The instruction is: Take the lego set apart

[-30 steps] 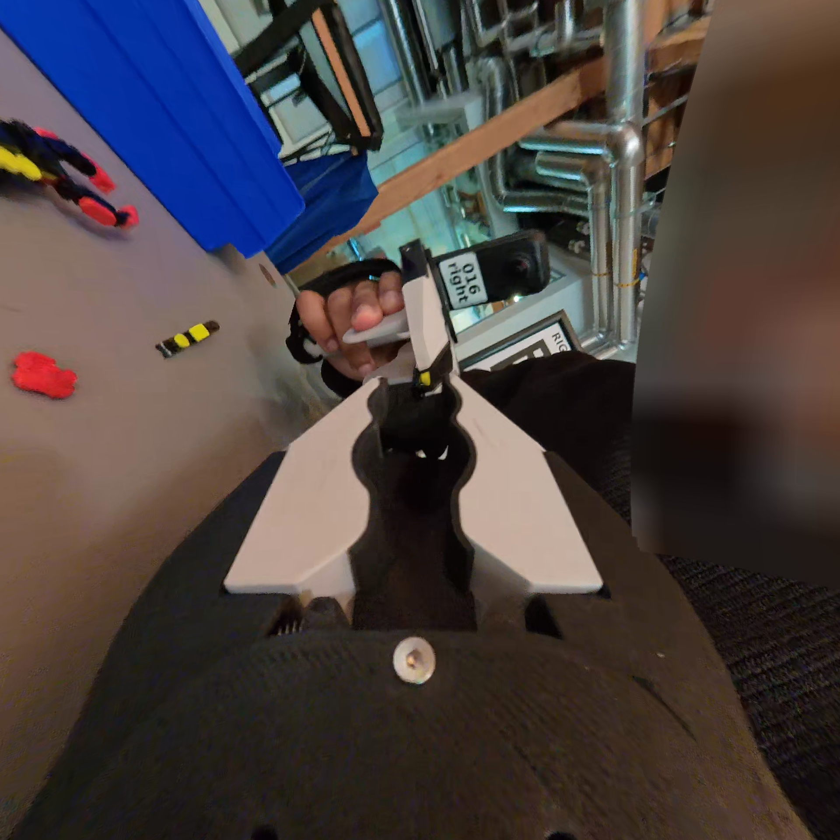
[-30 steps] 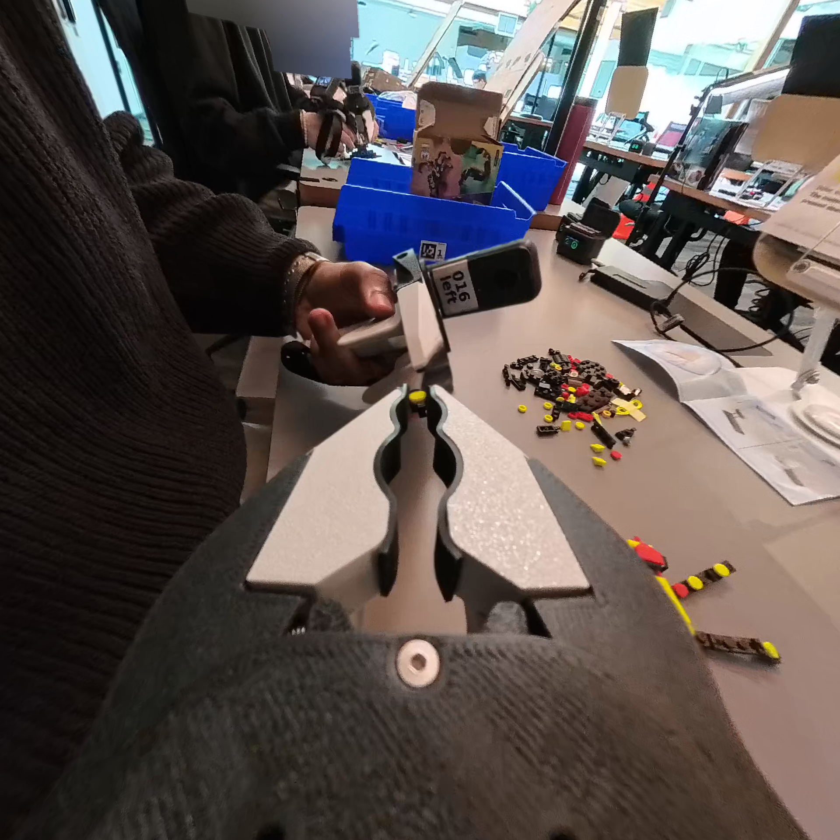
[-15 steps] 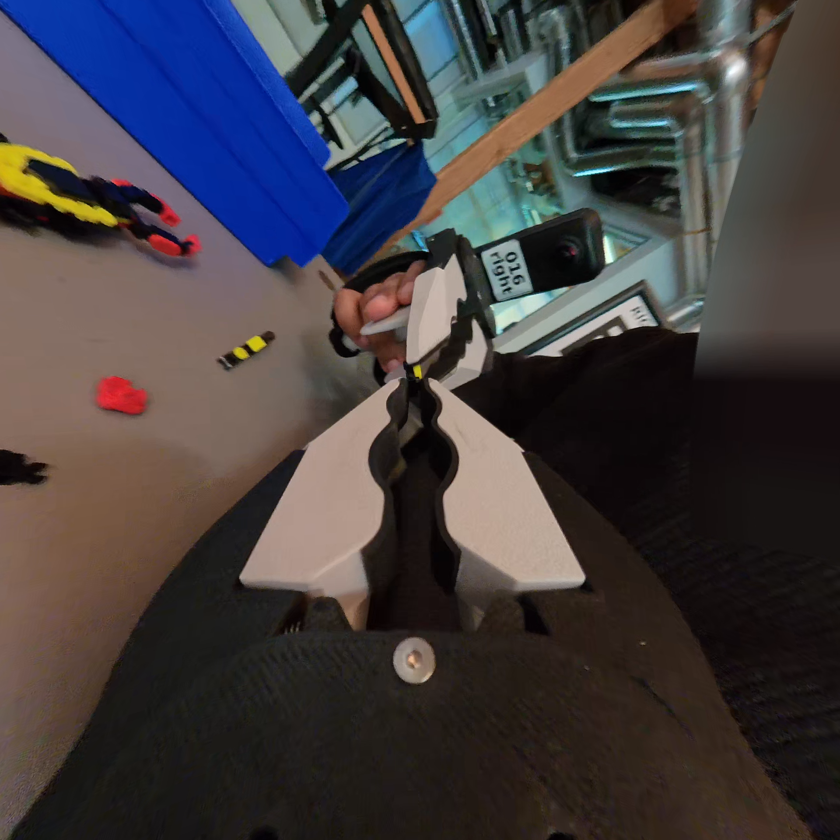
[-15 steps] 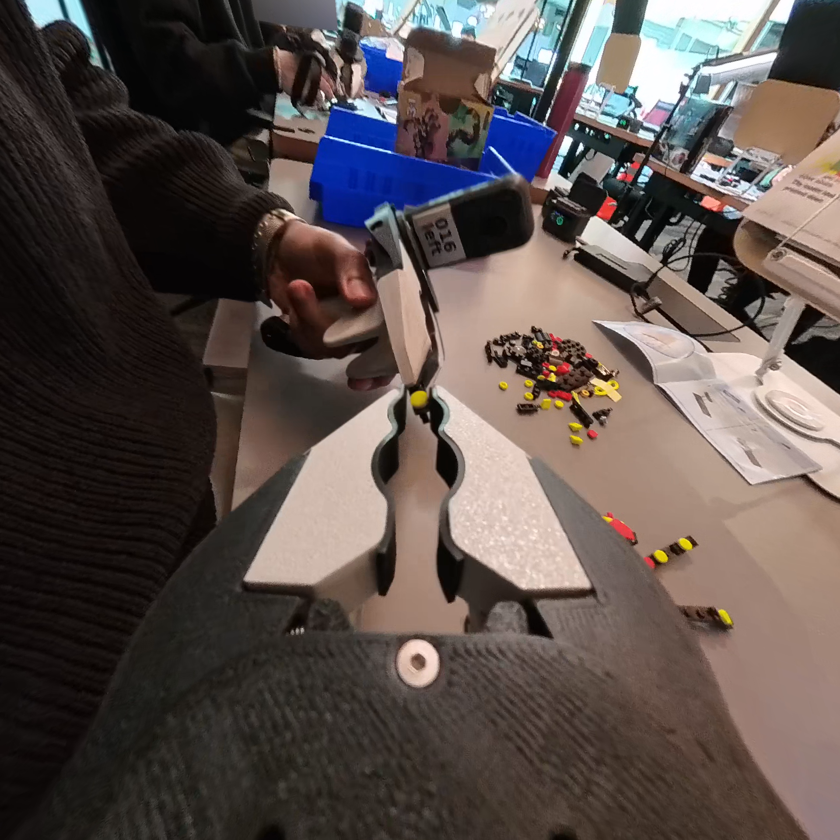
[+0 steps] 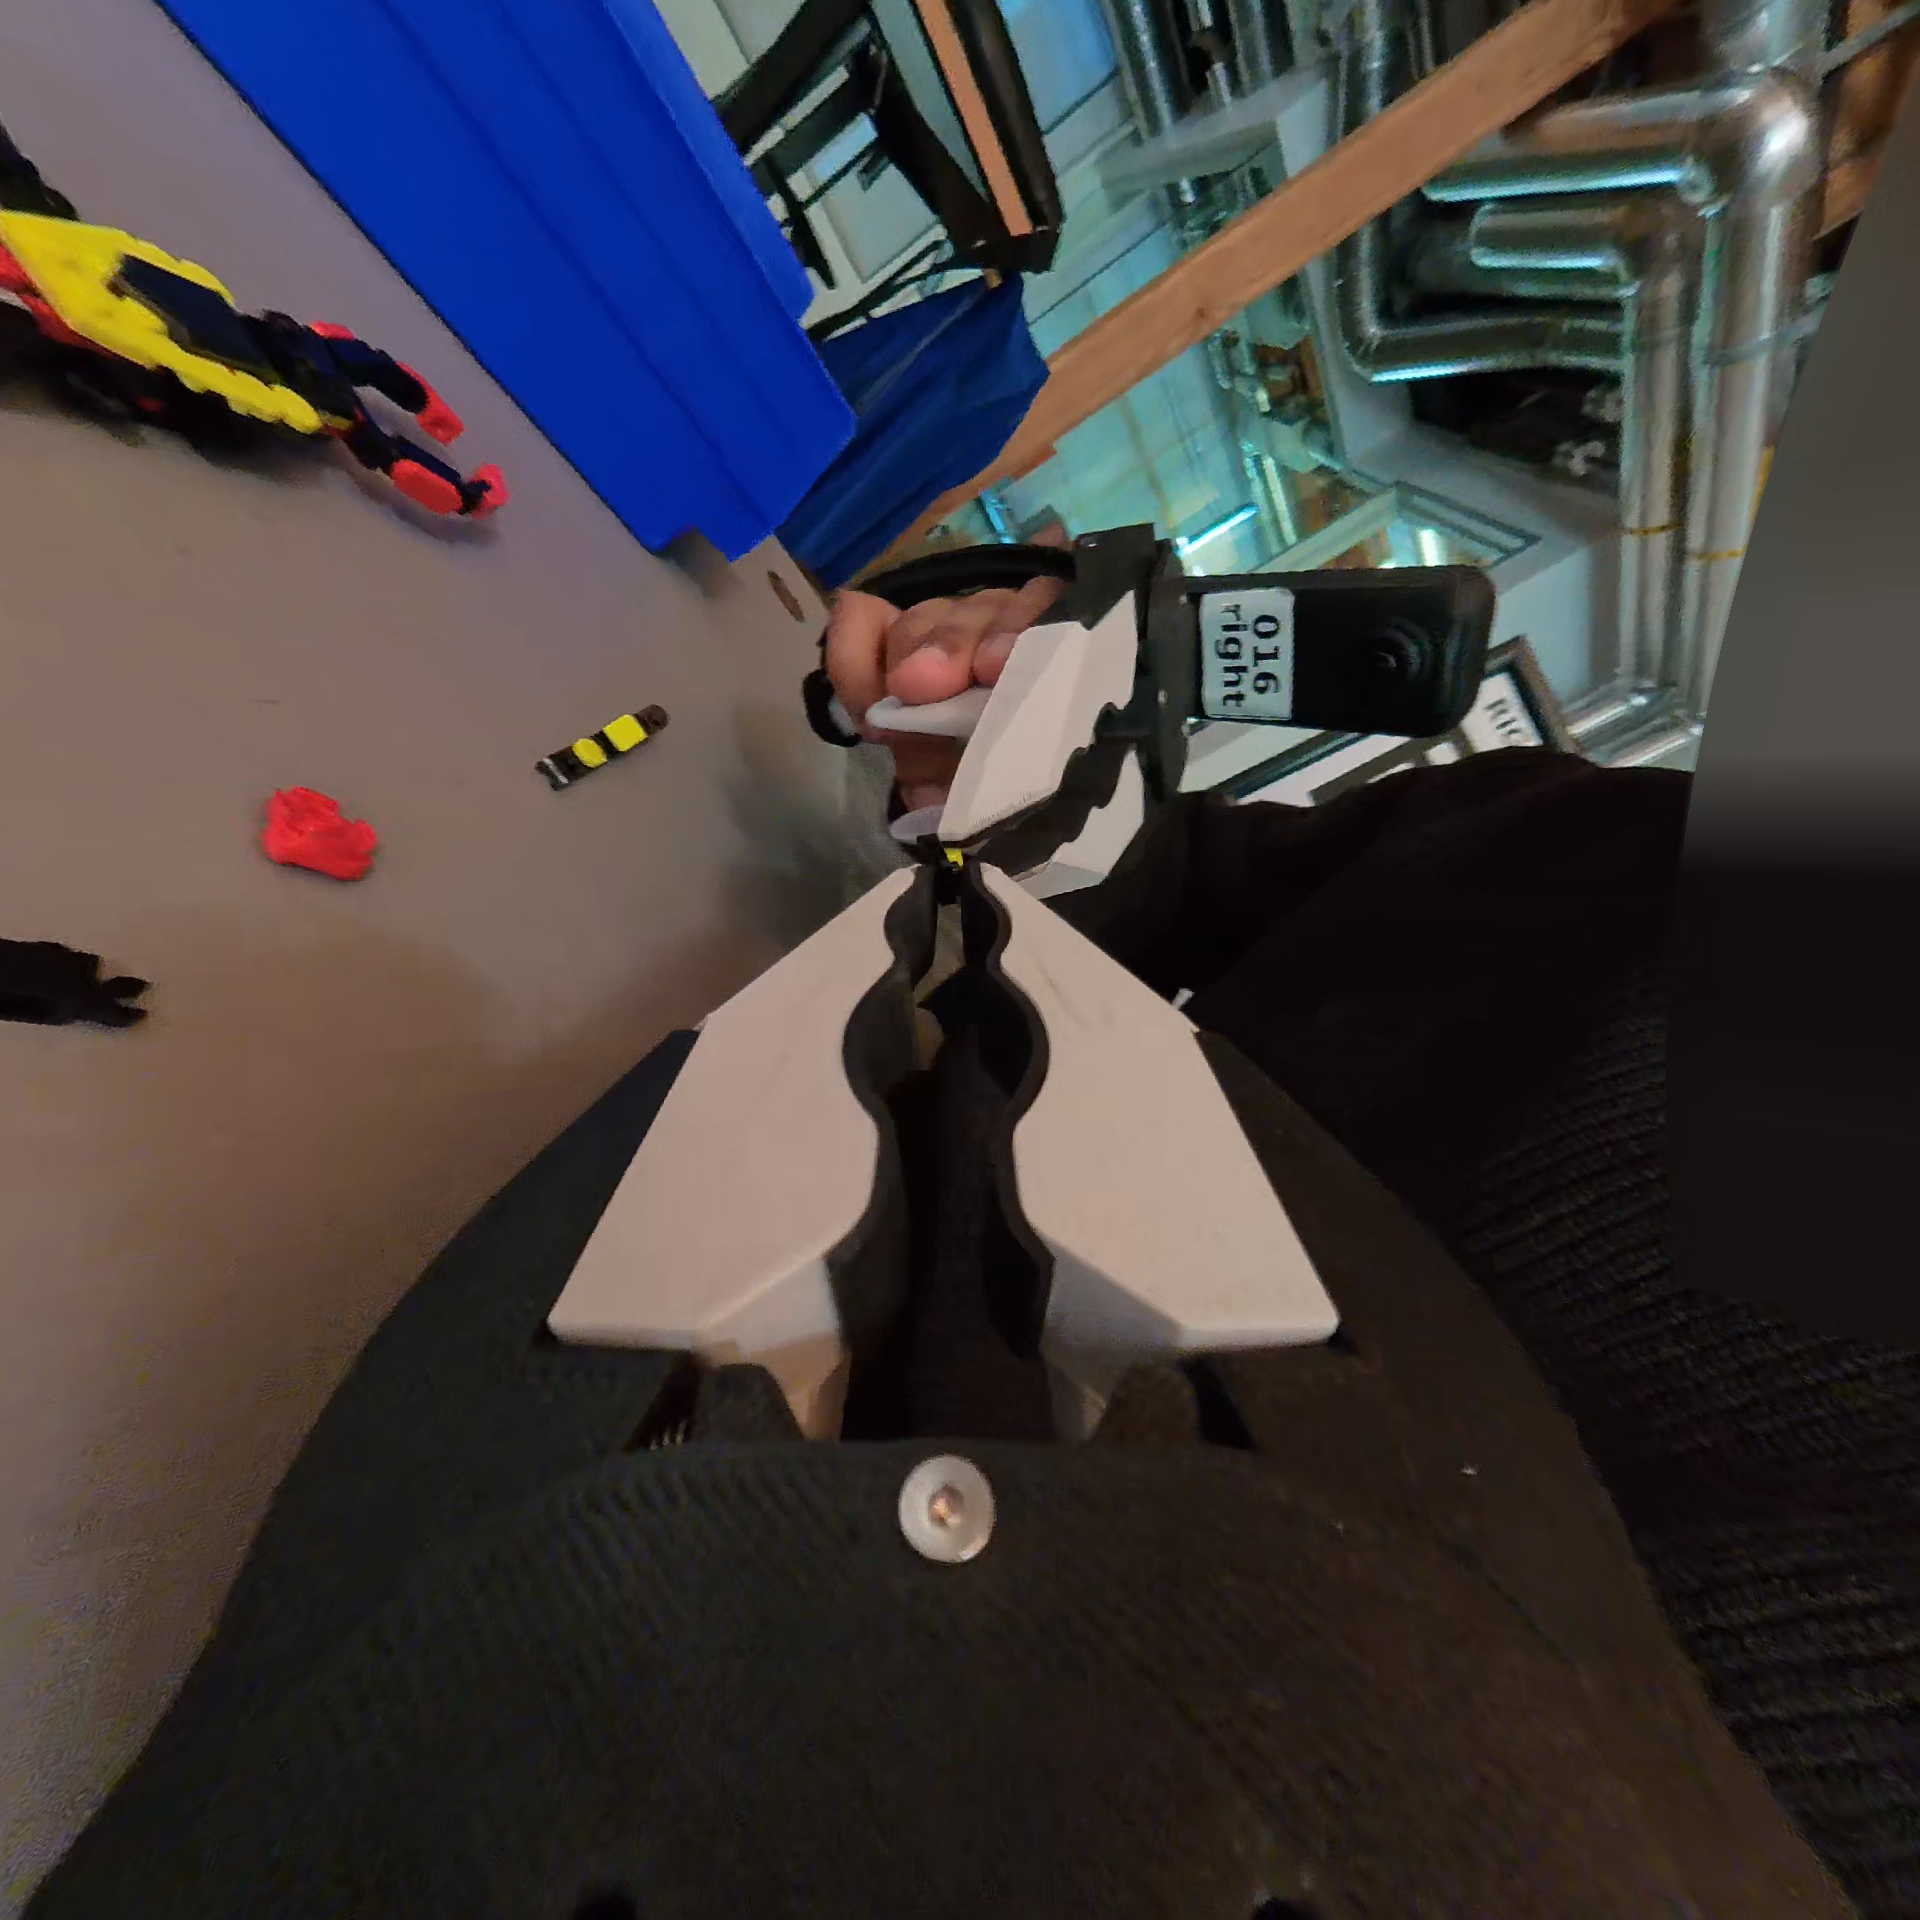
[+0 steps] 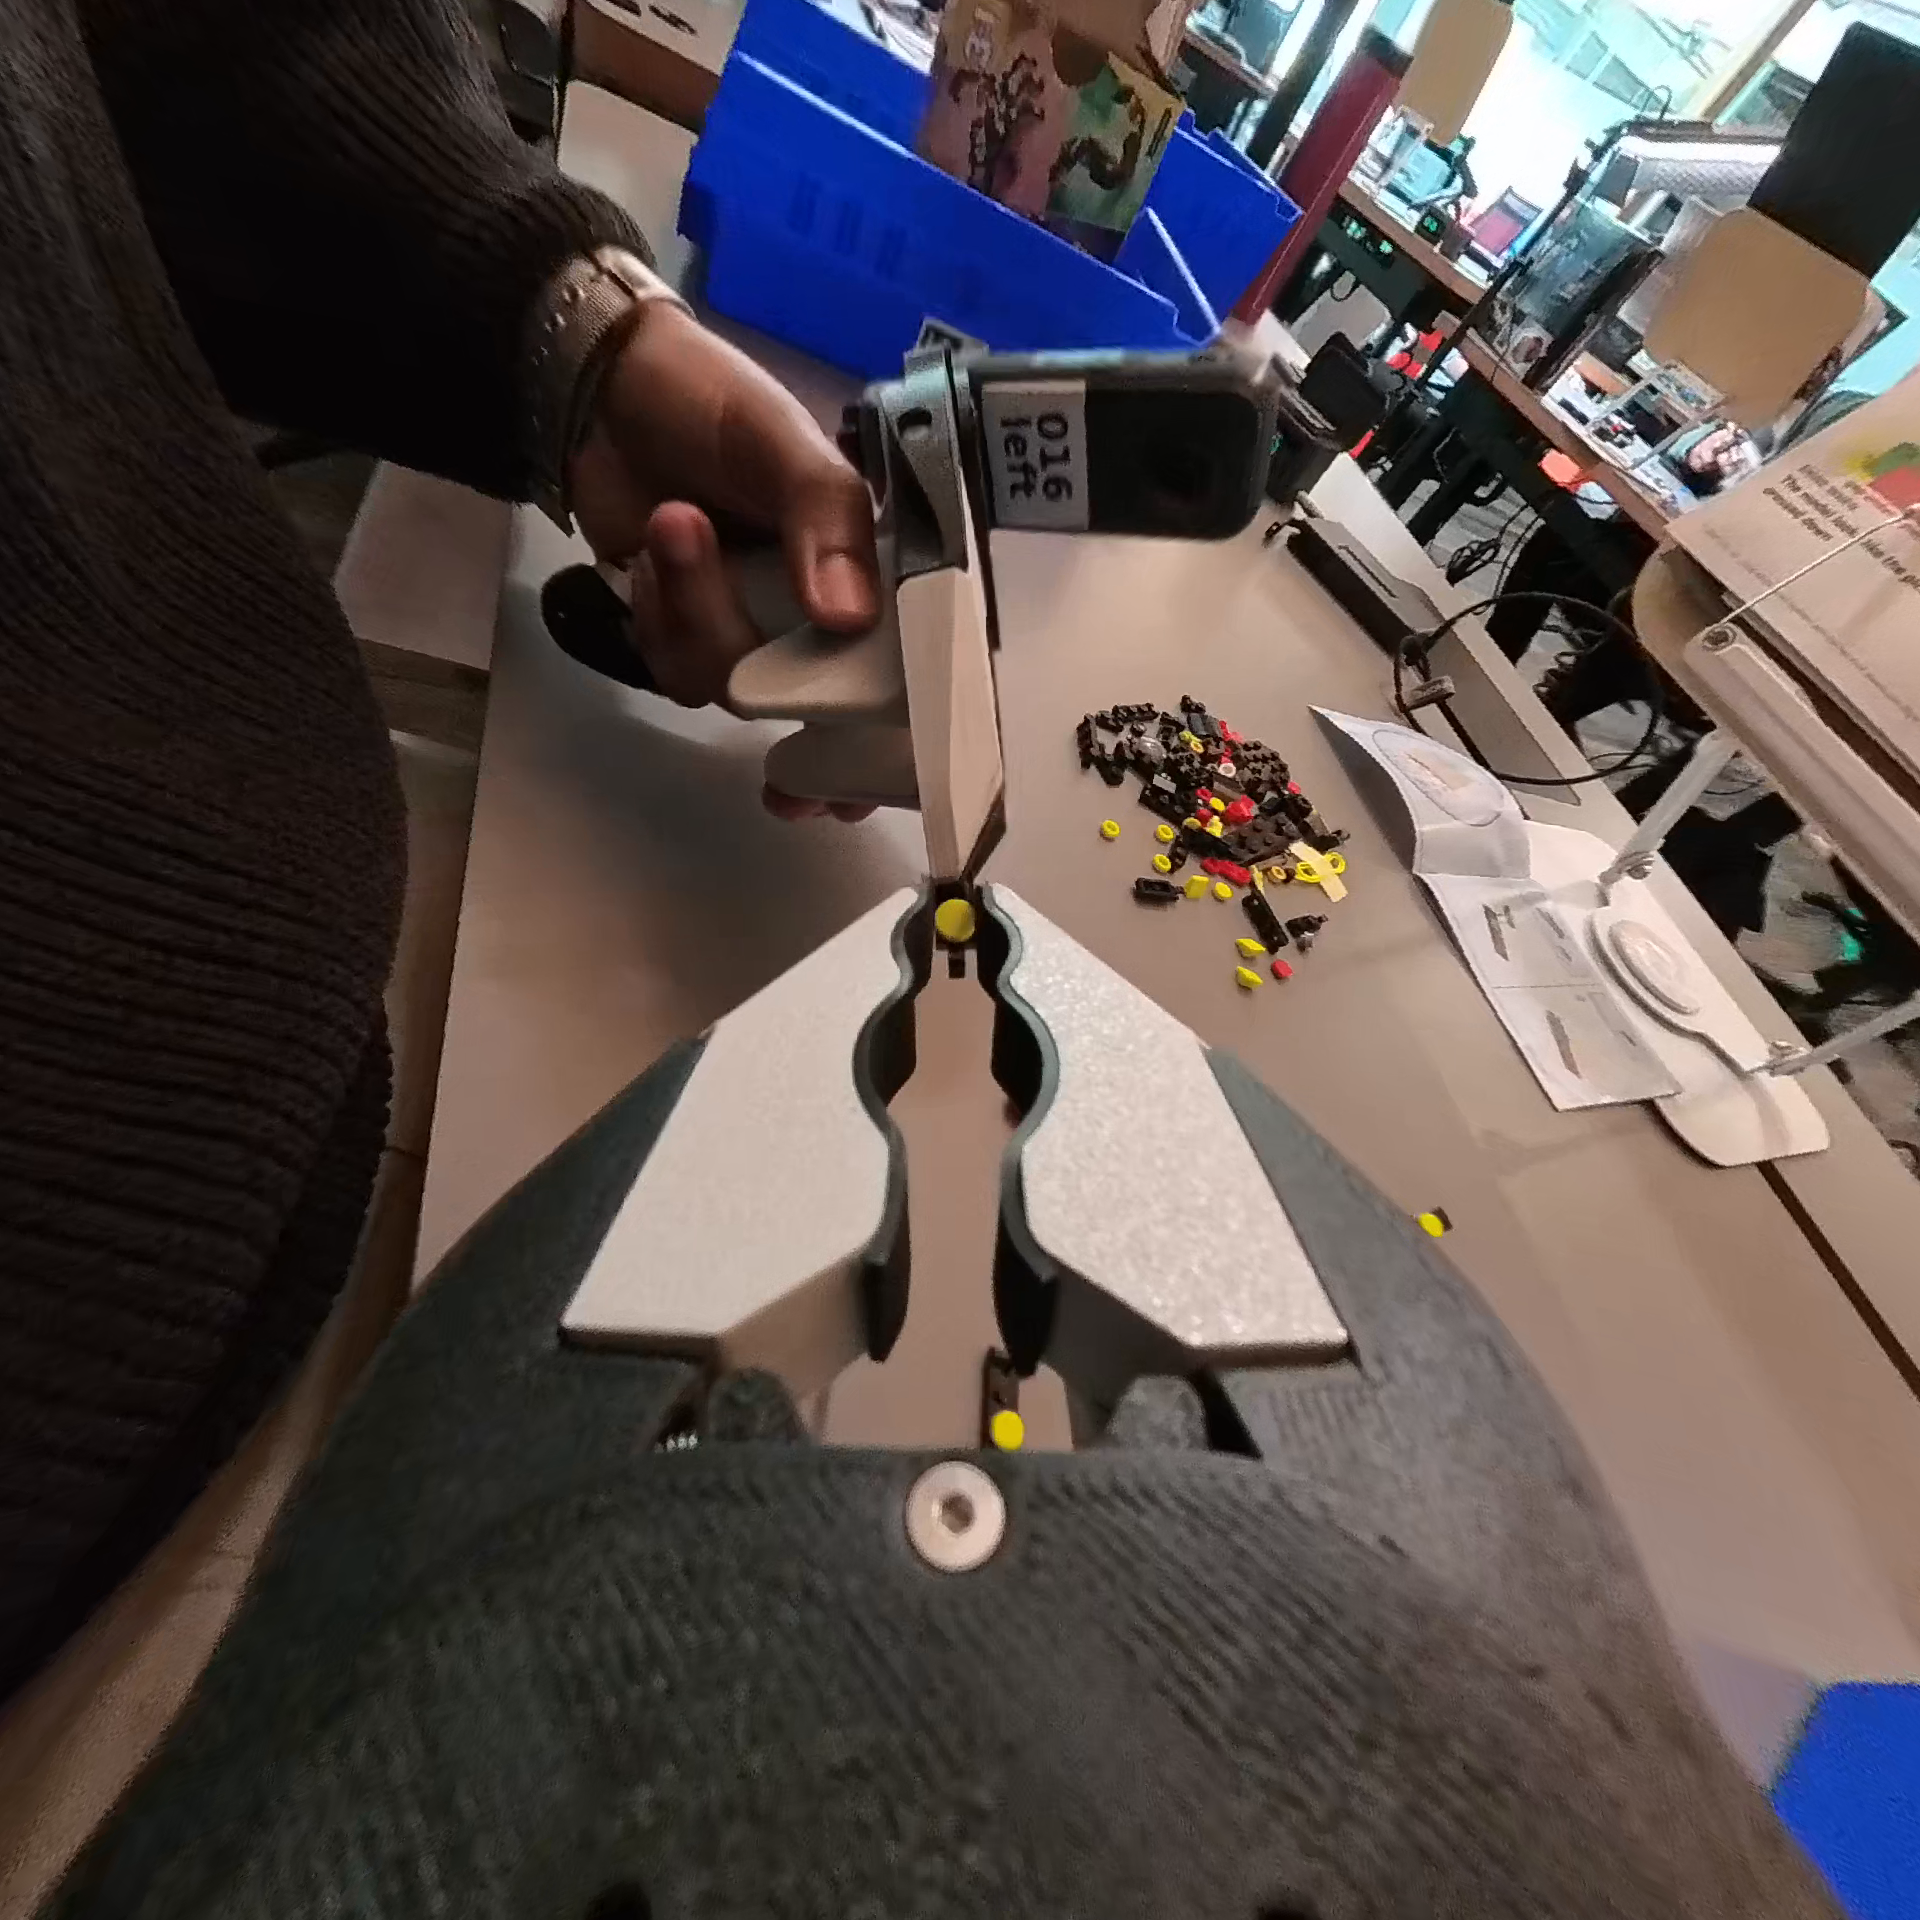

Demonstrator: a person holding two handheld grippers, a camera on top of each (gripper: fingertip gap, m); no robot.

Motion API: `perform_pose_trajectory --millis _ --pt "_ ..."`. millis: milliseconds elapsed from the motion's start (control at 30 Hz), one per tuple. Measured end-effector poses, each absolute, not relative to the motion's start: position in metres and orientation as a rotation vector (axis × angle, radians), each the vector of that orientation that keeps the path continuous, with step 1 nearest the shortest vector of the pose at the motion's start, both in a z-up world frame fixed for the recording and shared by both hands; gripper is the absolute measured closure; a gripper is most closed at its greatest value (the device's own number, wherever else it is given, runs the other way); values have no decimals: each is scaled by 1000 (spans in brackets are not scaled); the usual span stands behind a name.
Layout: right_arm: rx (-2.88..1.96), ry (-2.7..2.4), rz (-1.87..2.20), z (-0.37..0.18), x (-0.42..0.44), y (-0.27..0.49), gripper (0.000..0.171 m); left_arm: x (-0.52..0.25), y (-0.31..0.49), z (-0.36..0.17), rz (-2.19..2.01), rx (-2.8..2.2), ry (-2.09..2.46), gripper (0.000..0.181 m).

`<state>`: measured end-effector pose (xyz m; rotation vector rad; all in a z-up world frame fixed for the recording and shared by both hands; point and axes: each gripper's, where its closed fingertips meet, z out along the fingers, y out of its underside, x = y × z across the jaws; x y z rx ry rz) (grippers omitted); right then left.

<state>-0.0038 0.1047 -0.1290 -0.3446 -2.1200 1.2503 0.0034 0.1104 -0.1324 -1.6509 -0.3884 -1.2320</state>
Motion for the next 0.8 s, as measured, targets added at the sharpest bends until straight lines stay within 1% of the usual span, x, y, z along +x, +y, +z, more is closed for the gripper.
perform_pose_trajectory --millis 367,800 --pt "-332 -2089 1471 -108 9 98 165 14 103 -112 -1572 -1438 -403 178" --pt "-384 -2144 1446 -110 9 99 166 15 108 -113 -1573 -1426 -443 178"
